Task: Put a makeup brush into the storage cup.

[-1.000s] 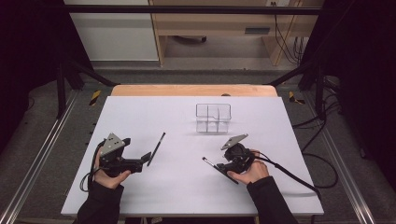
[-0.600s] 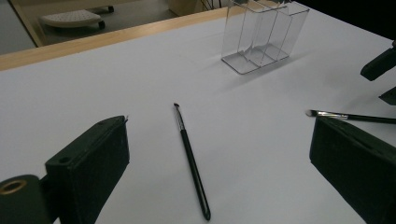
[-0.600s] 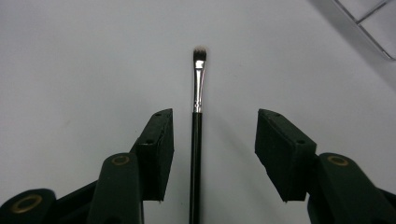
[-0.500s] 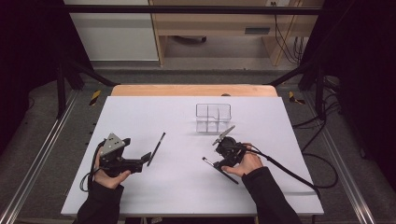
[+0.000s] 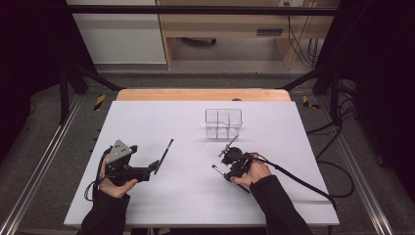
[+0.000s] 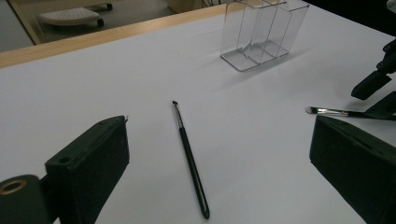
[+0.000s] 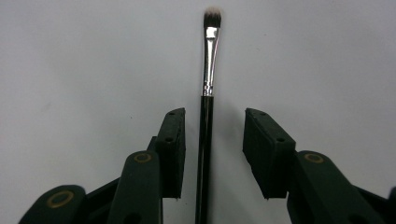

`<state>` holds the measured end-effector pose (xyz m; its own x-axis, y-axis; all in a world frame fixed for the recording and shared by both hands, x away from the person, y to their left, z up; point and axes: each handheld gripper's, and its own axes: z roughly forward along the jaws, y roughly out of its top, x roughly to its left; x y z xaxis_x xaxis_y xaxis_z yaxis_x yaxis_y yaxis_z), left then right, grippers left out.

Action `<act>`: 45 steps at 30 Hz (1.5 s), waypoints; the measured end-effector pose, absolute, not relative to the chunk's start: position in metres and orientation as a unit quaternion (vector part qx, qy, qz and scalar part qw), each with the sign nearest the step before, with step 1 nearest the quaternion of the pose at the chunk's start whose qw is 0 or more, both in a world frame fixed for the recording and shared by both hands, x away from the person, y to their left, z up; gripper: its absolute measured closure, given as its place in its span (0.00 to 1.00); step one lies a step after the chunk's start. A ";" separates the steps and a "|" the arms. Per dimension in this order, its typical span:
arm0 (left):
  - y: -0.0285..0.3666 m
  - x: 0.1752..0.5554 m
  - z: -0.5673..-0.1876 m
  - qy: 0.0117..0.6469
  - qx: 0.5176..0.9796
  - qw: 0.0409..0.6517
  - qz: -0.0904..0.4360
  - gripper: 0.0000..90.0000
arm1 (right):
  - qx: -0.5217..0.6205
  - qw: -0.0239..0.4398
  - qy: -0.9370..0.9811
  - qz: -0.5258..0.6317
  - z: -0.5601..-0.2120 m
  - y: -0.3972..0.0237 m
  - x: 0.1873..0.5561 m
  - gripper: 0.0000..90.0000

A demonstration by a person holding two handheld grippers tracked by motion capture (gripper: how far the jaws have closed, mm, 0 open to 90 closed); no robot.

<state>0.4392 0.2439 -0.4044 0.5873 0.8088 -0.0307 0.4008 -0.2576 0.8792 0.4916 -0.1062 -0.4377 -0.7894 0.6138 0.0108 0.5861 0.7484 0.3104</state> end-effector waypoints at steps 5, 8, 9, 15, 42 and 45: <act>0.244 0.439 -0.404 0.397 0.761 0.463 0.221 0.04 | 0.319 0.041 0.937 0.137 -0.442 -0.103 0.493 0.72; 0.244 0.439 -0.405 0.397 0.762 0.462 0.220 0.04 | 0.318 0.038 0.938 0.130 -0.445 -0.102 0.494 0.74; 0.244 0.439 -0.405 0.397 0.762 0.462 0.220 0.04 | 0.316 0.037 0.939 0.128 -0.446 -0.101 0.494 0.75; 0.244 0.439 -0.405 0.397 0.762 0.462 0.220 0.04 | 0.311 0.040 0.943 0.112 -0.447 -0.098 0.493 0.79; 0.244 0.440 -0.405 0.398 0.762 0.462 0.219 0.05 | 0.309 0.042 0.944 0.105 -0.446 -0.093 0.491 0.94; 0.244 0.439 -0.405 0.397 0.762 0.462 0.219 0.04 | 0.312 0.051 0.942 0.115 -0.443 -0.094 0.490 0.94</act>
